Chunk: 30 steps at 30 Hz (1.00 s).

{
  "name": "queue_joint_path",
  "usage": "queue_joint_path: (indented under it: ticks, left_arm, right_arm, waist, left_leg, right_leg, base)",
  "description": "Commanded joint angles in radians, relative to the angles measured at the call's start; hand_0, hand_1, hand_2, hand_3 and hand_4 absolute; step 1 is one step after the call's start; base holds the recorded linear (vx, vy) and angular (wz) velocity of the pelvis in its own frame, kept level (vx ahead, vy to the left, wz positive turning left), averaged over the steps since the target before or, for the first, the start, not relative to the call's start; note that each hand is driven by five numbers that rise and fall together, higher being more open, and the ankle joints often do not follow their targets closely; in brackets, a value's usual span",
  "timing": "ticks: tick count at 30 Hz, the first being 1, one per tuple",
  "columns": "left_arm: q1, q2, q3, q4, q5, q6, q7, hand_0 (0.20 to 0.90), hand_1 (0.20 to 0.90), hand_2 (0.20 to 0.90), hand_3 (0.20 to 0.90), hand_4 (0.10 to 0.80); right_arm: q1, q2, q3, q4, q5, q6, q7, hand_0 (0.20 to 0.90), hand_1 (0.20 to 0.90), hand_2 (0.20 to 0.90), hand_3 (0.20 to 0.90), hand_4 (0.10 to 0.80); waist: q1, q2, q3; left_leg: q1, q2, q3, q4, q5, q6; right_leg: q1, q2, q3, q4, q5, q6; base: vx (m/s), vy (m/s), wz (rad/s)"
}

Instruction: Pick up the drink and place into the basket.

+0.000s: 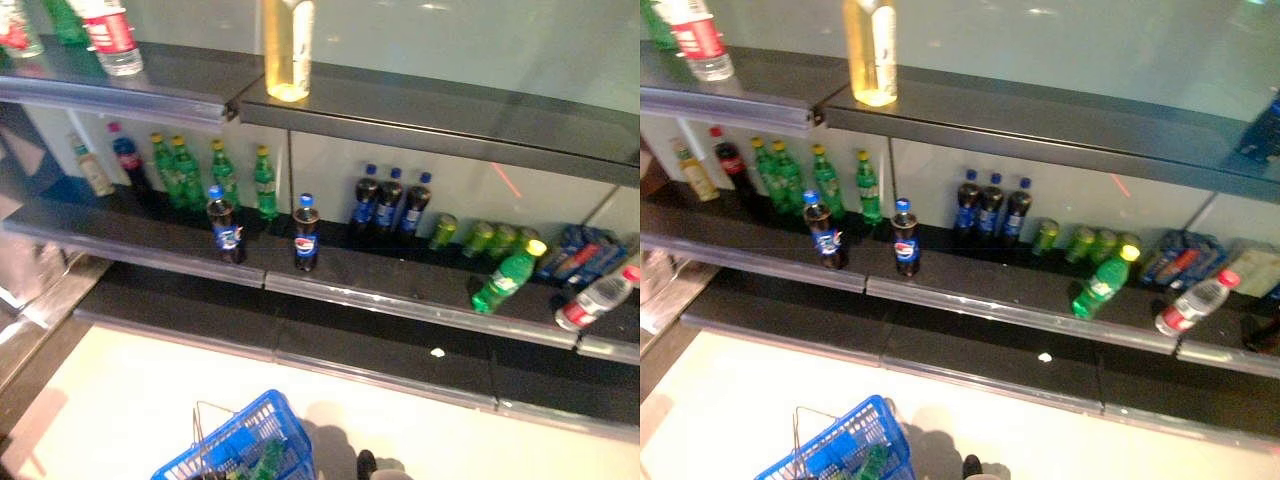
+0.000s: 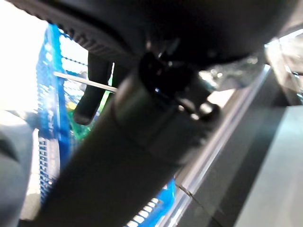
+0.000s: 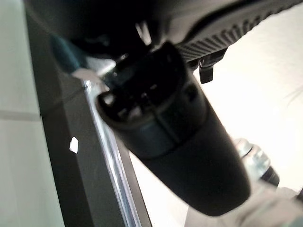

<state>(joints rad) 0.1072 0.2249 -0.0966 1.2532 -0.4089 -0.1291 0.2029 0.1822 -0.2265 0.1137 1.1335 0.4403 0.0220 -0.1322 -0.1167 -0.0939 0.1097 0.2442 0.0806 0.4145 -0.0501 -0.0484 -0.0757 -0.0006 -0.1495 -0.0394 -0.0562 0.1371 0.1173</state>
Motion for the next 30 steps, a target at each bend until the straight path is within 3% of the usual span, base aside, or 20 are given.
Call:
queue_joint_path:
  ticks: [1,3,4,6,7,9,11,13,15,18,22,23,24,26,27,28,30]
  left_arm:
    - [-0.036,0.061,0.096,0.02,-0.022,-0.009,0.08,0.3,0.3,0.3,0.2,0.1]
    - [-0.003,0.06,0.147,0.045,-0.039,-0.001,0.086,0.3,0.3,0.3,0.2,0.1]
    - [0.021,0.061,0.18,0.054,-0.063,0.002,0.092,0.3,0.3,0.3,0.2,0.1]
    - [0.05,0.06,0.223,0.062,-0.108,-0.006,0.09,0.3,0.3,0.3,0.2,0.1]
    - [0.051,0.058,0.229,0.063,-0.126,-0.008,0.092,0.3,0.3,0.3,0.2,0.1]
    - [0.047,0.056,0.23,0.065,-0.137,-0.009,0.094,0.3,0.3,0.3,0.2,0.1]
    - [0.03,0.056,0.204,0.068,-0.159,-0.01,0.092,0.3,0.3,0.3,0.2,0.1]
    - [0.016,0.048,0.191,0.071,-0.206,-0.002,0.097,0.3,0.3,0.3,0.2,0.1]
    - [0.008,0.038,0.198,0.071,-0.207,0.003,0.104,0.3,0.3,0.3,0.2,0.1]
    - [0.0,0.02,0.205,0.074,-0.202,0.013,0.12,0.3,0.3,0.3,0.2,0.1]
    - [0.003,0.012,0.211,0.069,-0.265,0.023,0.124,0.3,0.3,0.3,0.2,0.1]
    - [0.004,0.01,0.212,0.064,-0.291,0.027,0.128,0.3,0.3,0.3,0.2,0.1]
    - [0.006,0.005,0.216,0.059,-0.314,0.028,0.131,0.3,0.3,0.3,0.2,0.1]
    - [0.023,-0.016,0.234,0.058,-0.38,0.019,0.133,0.3,0.3,0.3,0.2,0.1]
    - [0.032,-0.024,0.245,0.062,-0.413,0.01,0.134,0.3,0.3,0.3,0.2,0.1]
    - [0.048,-0.034,0.26,0.069,-0.486,0.0,0.144,0.3,0.3,0.3,0.2,0.1]
    - [0.054,-0.035,0.281,0.075,-0.535,0.003,0.155,0.3,0.3,0.3,0.2,0.1]
  right_arm:
    - [-0.061,-0.018,-0.046,0.007,0.018,-0.084,0.008,0.9,0.9,0.9,0.9,0.8]
    - [-0.049,-0.013,-0.068,0.017,-0.011,-0.084,0.017,0.9,0.9,0.9,0.9,0.8]
    - [-0.045,-0.01,-0.078,0.039,-0.036,-0.082,0.033,0.9,0.9,0.9,0.9,0.8]
    - [-0.058,-0.006,-0.08,0.07,-0.037,-0.07,0.058,0.9,0.9,0.9,0.9,0.8]
    - [-0.069,-0.004,-0.079,0.083,-0.045,-0.07,0.062,0.9,0.9,0.9,0.9,0.8]
    - [-0.082,-0.001,-0.076,0.103,-0.042,-0.076,0.064,0.9,0.9,0.9,0.9,0.8]
    - [-0.099,0.003,-0.067,0.125,-0.016,-0.084,0.059,0.9,0.9,0.9,0.9,0.8]
    - [-0.112,0.01,-0.055,0.13,-0.013,-0.083,0.052,0.9,0.9,0.9,0.9,0.8]
    - [-0.117,0.017,-0.043,0.132,-0.006,-0.082,0.045,0.9,0.9,0.9,0.9,0.8]
    - [-0.125,0.015,-0.017,0.123,-0.022,-0.11,0.029,0.9,0.9,0.9,0.9,0.8]
    - [-0.124,0.005,-0.005,0.096,0.011,-0.101,0.048,0.9,0.9,0.9,0.9,0.8]
    - [-0.126,0.002,0.001,0.085,0.002,-0.098,0.044,0.9,0.9,0.9,0.9,0.8]
    - [-0.126,0.0,0.011,0.076,-0.005,-0.094,0.039,0.9,0.9,0.9,0.9,0.8]
    - [-0.136,-0.009,0.042,0.052,-0.026,-0.077,0.032,0.9,0.9,0.9,0.9,0.8]
    - [-0.147,-0.014,0.052,0.051,-0.039,-0.073,0.037,0.9,0.9,0.9,0.9,0.8]
    - [-0.167,-0.021,0.071,0.038,-0.058,-0.054,0.045,0.9,0.9,0.9,0.9,0.8]
    - [-0.182,-0.028,0.081,0.034,-0.067,-0.045,0.057,0.9,0.9,0.9,0.9,0.8]
  waist:
    - [-0.026,-0.02,0.064]
    - [-0.026,-0.025,0.069]
    - [-0.011,-0.012,0.072]
    - [0.026,-0.01,0.075]
    - [0.037,-0.003,0.073]
    - [0.047,0.01,0.07]
    - [0.052,0.023,0.061]
    - [0.062,0.023,0.052]
    - [0.056,0.024,0.041]
    - [0.059,0.03,0.028]
    - [0.058,0.03,0.023]
    - [0.063,0.026,0.023]
    - [0.072,0.026,0.024]
    - [0.112,0.018,0.037]
    - [0.131,0.01,0.04]
    - [0.161,0.005,0.048]
    - [0.188,-0.001,0.056]
  left_leg:
    - [-0.104,-0.002,-0.011,0.24,-0.141,0.074]
    - [-0.085,0.003,0.033,0.223,-0.133,0.066]
    - [-0.061,0.017,0.062,0.205,-0.147,0.055]
    - [-0.04,0.024,0.153,0.157,-0.113,0.053]
    - [-0.041,0.028,0.174,0.149,-0.102,0.06]
    - [-0.057,0.039,0.174,0.145,-0.086,0.068]
    - [-0.085,0.051,0.16,0.139,-0.064,0.072]
    - [-0.096,0.055,0.152,0.137,-0.048,0.06]
    - [-0.097,0.063,0.125,0.12,-0.032,0.051]
    - [-0.104,0.104,0.078,0.102,0.016,0.012]
    - [-0.11,0.141,0.025,0.108,0.047,-0.021]
    - [-0.127,0.148,0.015,0.119,0.079,-0.02]
    - [-0.14,0.146,-0.032,0.133,0.09,-0.024]
    - [-0.181,0.082,-0.215,0.194,0.071,-0.003]
    - [-0.199,0.035,-0.283,0.22,0.04,0.015]
    - [-0.23,-0.035,-0.352,0.266,0.014,0.038]
    - [-0.248,-0.09,-0.389,0.287,-0.015,0.058]
  right_leg:
    - [-0.03,-0.098,-0.023,0.03,0.047,0.115]
    - [-0.056,-0.114,-0.102,0.021,0.088,0.129]
    - [-0.066,-0.12,-0.188,0.029,0.097,0.14]
    - [-0.078,-0.145,-0.352,0.108,0.103,0.135]
    - [-0.073,-0.144,-0.368,0.145,0.071,0.125]
    - [-0.064,-0.123,-0.356,0.192,0.005,0.098]
    - [-0.046,-0.077,-0.33,0.219,-0.081,0.057]
    - [-0.011,-0.061,-0.338,0.177,-0.089,0.036]
    - [0.007,-0.022,-0.299,0.156,-0.111,0.018]
    - [0.034,0.034,-0.277,0.158,-0.158,-0.014]
    - [0.051,0.075,-0.255,0.146,-0.178,-0.039]
    - [0.043,0.083,-0.259,0.142,-0.163,-0.055]
    - [0.046,0.09,-0.247,0.14,-0.166,-0.06]
    - [0.052,0.104,-0.195,0.139,-0.169,-0.071]
    - [0.052,0.104,-0.173,0.132,-0.164,-0.074]
    - [0.064,0.111,-0.142,0.112,-0.157,-0.078]
    - [0.08,0.117,-0.13,0.091,-0.148,-0.076]
  base:
    - [0.02,-0.035,-0.68]
    - [0.022,-0.042,-0.9]
    - [-0.056,-0.038,-1.07]
    - [-0.228,-0.064,-1.08]
    - [-0.26,-0.089,-1.03]
    - [-0.139,-0.1,-0.87]
    - [-0.088,-0.187,-0.55]
    - [-0.029,-0.278,-0.47]
    - [0.023,-0.343,-0.25]
    - [0.011,-0.39,0.07]
    - [-0.014,-0.291,-0.21]
    - [-0.053,-0.27,-0.17]
    - [-0.031,-0.269,-0.21]
    - [0.063,-0.246,-0.65]
    - [0.098,-0.329,-1.56]
    - [0.121,-0.345,-1.86]
    - [0.134,-0.269,-1.65]
